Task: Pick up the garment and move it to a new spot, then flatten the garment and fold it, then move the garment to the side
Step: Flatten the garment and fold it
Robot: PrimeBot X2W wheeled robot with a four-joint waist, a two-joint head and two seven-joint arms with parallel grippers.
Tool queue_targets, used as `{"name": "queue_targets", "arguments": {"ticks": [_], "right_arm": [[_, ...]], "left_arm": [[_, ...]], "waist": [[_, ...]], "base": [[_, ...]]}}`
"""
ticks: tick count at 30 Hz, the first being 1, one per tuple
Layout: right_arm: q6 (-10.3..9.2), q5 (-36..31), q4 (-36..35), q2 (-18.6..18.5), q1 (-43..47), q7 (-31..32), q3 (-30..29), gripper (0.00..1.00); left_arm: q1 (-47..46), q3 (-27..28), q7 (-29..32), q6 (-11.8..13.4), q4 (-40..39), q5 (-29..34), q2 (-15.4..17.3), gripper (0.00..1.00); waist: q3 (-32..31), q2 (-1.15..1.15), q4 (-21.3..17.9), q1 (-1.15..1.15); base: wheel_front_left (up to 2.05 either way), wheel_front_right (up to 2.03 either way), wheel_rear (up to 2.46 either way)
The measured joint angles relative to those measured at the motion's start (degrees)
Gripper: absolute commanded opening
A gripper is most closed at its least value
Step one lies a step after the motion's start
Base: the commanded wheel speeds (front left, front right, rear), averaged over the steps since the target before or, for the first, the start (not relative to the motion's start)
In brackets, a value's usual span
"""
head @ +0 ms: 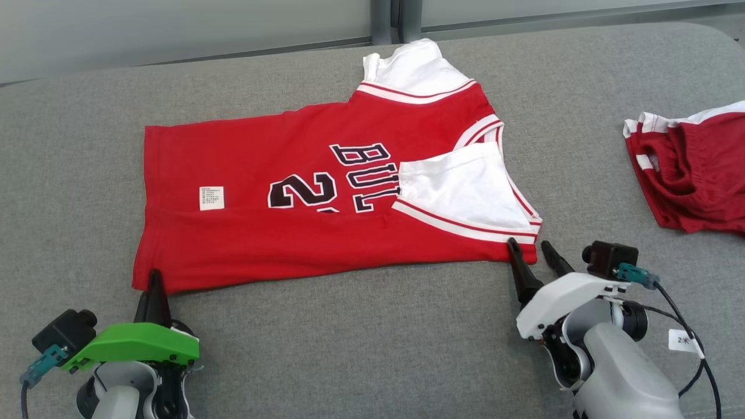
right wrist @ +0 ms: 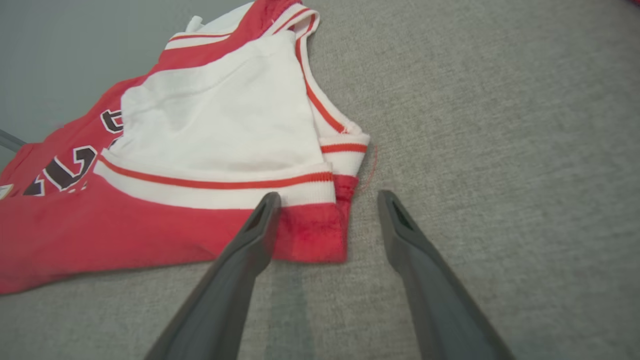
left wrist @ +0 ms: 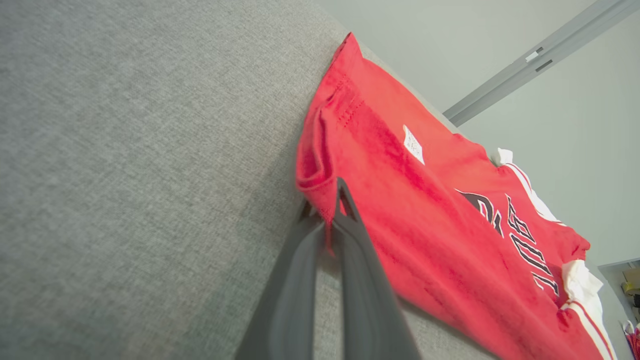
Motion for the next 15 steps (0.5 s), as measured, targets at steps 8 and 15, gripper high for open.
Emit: {"name": "queue_targets", "arguments": {"ticks": [8,15], "right_arm": [[-0.01,3.3,5.6,-0.1,-4.5,-1.3,4.8,0.12],[0.01,1.4,6.3,0.2,-5.8,-4.2,2.3,0.00]], "left_arm": [[-0.5,-0.3,-0.3,-0.1,0.6,0.0,-0.2,0.00],[-0.2,-0.9,-1.0,-0.6,-0.2,0.7,0.1,0.00]], "waist": [[0.2,0.00,0.2,0.00],[-0.9,0.00,-0.1,0.00]], "base": [[0.00,0.00,0.00],[0.00,0.00,0.00]]}}
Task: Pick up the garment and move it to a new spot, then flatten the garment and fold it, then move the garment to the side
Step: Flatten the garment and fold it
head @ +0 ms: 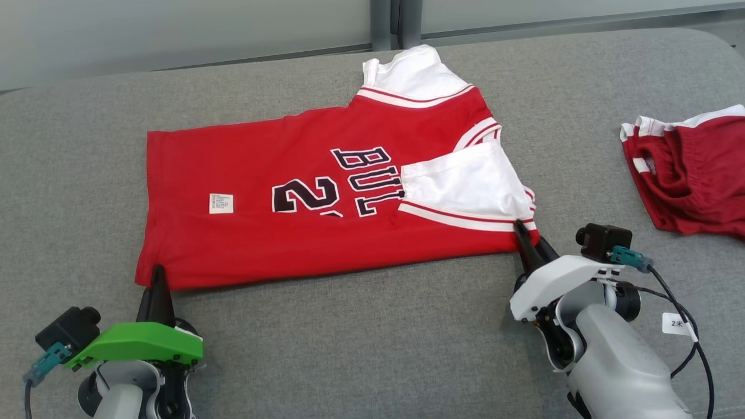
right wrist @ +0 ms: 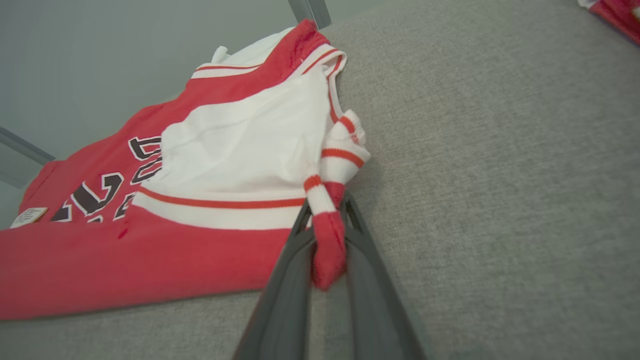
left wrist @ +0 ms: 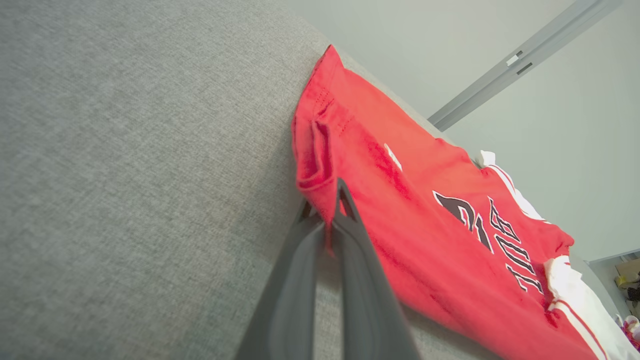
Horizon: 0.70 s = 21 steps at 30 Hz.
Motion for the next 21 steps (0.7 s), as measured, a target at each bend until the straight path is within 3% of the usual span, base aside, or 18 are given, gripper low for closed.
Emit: {"name": "queue_targets", "arguments": {"ticks": [9,16,21], "right_arm": [[0.05,-6.1,-10.0,0.0,8.0,-0.4,-9.2,0.00],[0.07,-9.5,-21.9,0.1,17.6,4.1,-13.6,0.00],[0.07,-8.3,-28.7,0.1,24.2,8.3,-14.8,0.00]], "left_arm": [[4.5,-2.3,0.0,-0.1,-4.7,1.5,-0.2,0.00],[10.5,-3.7,0.6,1.3,-8.8,1.6,-1.3,0.00],[14.5,-4.1,1.1,2.3,-10.0,0.8,-2.4,0.00]], "waist": [[-1.6,0.00,-0.3,0.00],[-2.4,0.00,-0.4,0.00],[-3.1,0.00,-0.4,0.00]], "base": [[0.00,0.00,0.00],[0.00,0.00,0.00],[0.00,0.00,0.00]]}}
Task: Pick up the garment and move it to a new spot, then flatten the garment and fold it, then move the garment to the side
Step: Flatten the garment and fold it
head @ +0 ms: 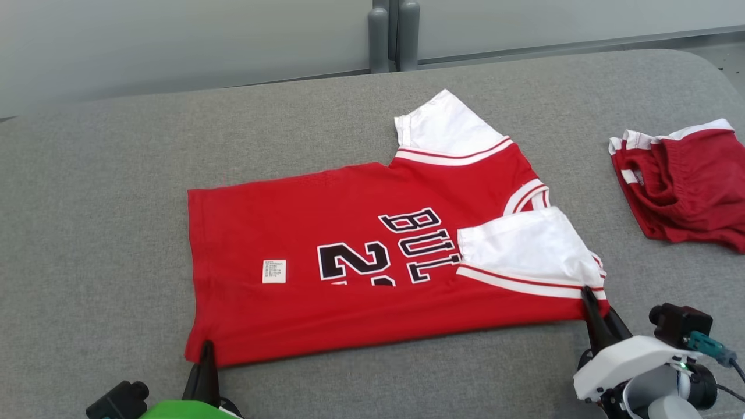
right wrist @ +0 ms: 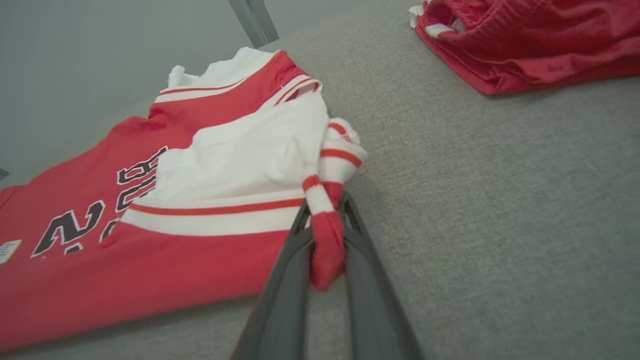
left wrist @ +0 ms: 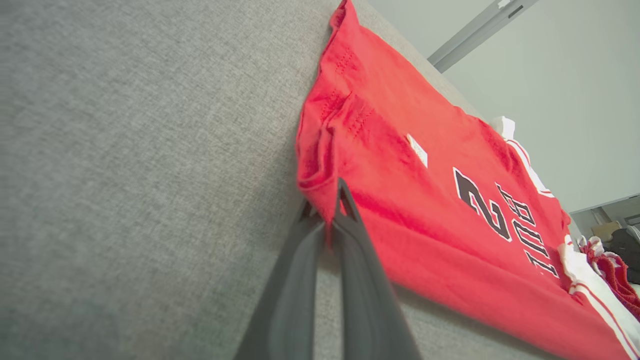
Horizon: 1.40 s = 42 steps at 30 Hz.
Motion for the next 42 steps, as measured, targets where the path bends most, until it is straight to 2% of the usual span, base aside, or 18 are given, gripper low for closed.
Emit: {"name": "queue_targets", "arguments": {"ticks": [3,4,5,6,7,8,9,10,11,17,25,34,42], "right_arm": [[-0.01,0.3,-2.1,0.0,2.5,1.4,-0.3,0.00],[-0.01,0.5,-2.6,0.0,3.1,1.7,-0.3,0.13],[-0.01,0.6,-3.0,0.0,3.5,1.8,-0.3,0.33],[-0.01,0.7,-3.3,0.0,3.8,1.9,-0.4,0.68],[-0.01,0.7,-3.4,0.0,4.0,2.1,-0.4,1.00],[-0.02,0.7,-3.6,-0.1,4.3,2.1,-0.5,1.00],[-0.03,0.7,-3.7,-0.1,4.5,2.1,-0.7,1.00],[-0.07,0.7,-3.9,-0.2,4.6,2.1,-0.9,1.00],[-0.07,0.5,-4.1,-0.2,4.8,2.1,-1.1,1.00],[-0.07,-0.7,-5.6,-0.2,5.6,2.1,-3.4,1.00],[-0.07,-3.7,-9.7,-0.2,5.9,2.7,-5.8,1.00],[-0.07,-6.3,-14.9,-0.2,4.7,4.4,-4.2,1.00],[-0.07,-7.2,-18.9,-0.2,1.3,5.8,0.8,1.00]], "left_arm": [[1.2,-0.3,0.3,0.4,0.2,-0.5,-0.4,0.00],[1.5,-0.4,0.3,0.5,0.5,-0.5,-0.5,0.00],[1.7,-0.4,0.4,0.8,0.8,-0.7,-0.5,0.00],[2.0,-0.4,0.5,0.9,1.2,-0.9,-0.6,0.03],[2.2,-0.4,0.5,1.1,1.7,-0.9,-0.7,0.15],[2.4,-0.4,0.5,1.3,2.3,-0.9,-0.7,0.43],[2.5,-0.4,0.5,1.4,2.6,-0.9,-0.7,0.43],[2.6,-0.4,0.4,1.5,2.9,-0.9,-0.7,0.87],[2.8,-0.5,0.4,1.7,3.1,-0.9,-0.7,1.00],[4.0,-0.5,-0.1,2.2,3.5,-0.8,-0.5,1.00],[2.8,-0.5,-0.2,3.9,-0.1,3.2,4.3,1.00],[-8.2,-2.8,7.1,4.2,-3.0,7.1,10.6,1.00],[-20.5,-4.9,14.2,3.3,3.7,8.6,13.8,1.00]], "waist": [[-0.5,0.00,0.1,0.00],[-0.7,0.00,0.1,0.00],[-0.9,0.00,0.1,0.00],[-1.1,0.00,0.1,0.00],[-1.4,0.00,0.1,0.00],[-1.6,0.00,0.0,0.00],[-1.8,0.00,0.0,0.00],[-2.0,0.00,-0.1,0.00],[-2.1,0.00,-0.1,0.00],[-3.1,0.00,-0.6,0.00],[-3.9,0.00,-0.9,0.00],[-2.3,0.00,-1.5,0.00],[1.5,0.00,-3.0,0.00]], "base": [[0.00,0.00,0.00],[0.00,0.00,0.00],[0.00,0.00,0.00],[0.00,0.00,0.00],[0.00,0.00,0.00],[0.00,0.00,0.00],[0.00,0.00,0.00],[0.00,0.00,0.00],[0.00,0.00,0.00],[0.00,0.00,0.00],[0.00,0.00,0.00],[0.00,0.00,0.00],[0.00,0.00,0.00]]}}
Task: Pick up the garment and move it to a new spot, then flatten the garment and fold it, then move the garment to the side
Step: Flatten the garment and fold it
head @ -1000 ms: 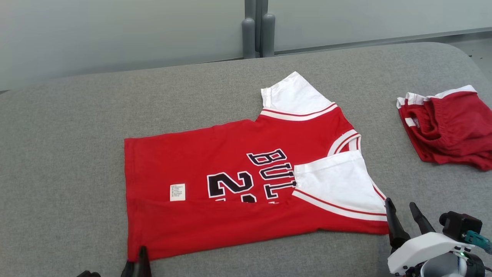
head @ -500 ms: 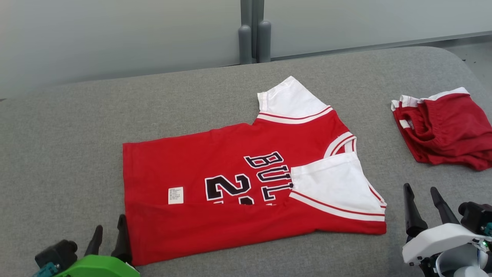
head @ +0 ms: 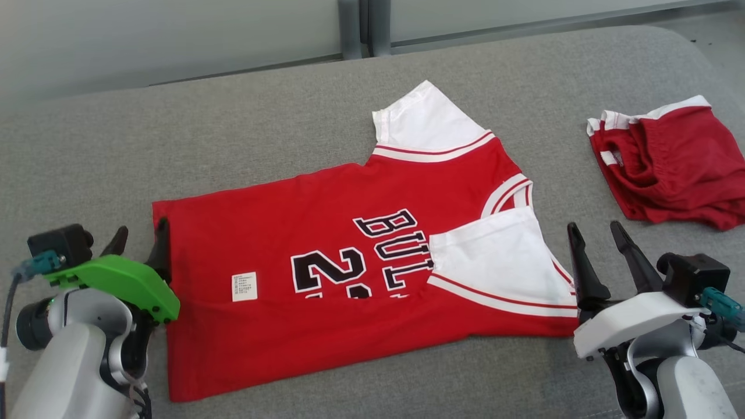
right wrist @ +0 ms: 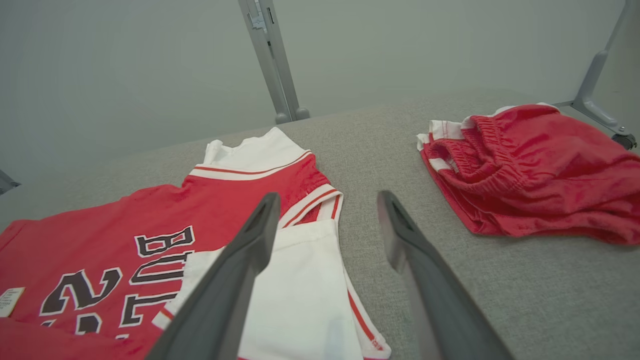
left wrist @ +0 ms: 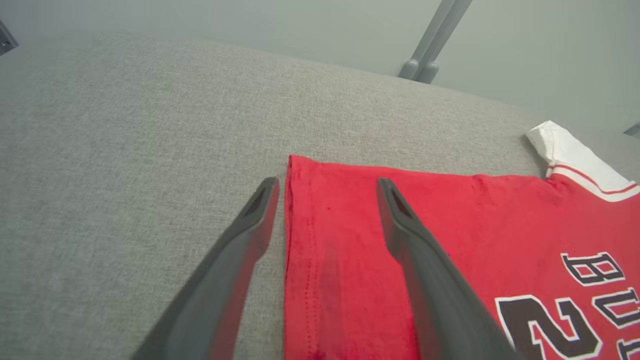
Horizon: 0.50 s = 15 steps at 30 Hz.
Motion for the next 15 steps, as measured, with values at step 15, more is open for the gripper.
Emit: {"name": "queue_targets", "arguments": {"ticks": [15], "right_arm": [[0.00,-0.1,-1.1,0.0,-3.9,-0.3,3.0,1.00]], "left_arm": [[-16.6,-3.3,5.0,-2.6,18.3,3.1,2.7,1.00]], "waist": [[9.1,0.00,-3.5,0.00]], "base": [[0.00,0.00,0.00]]}}
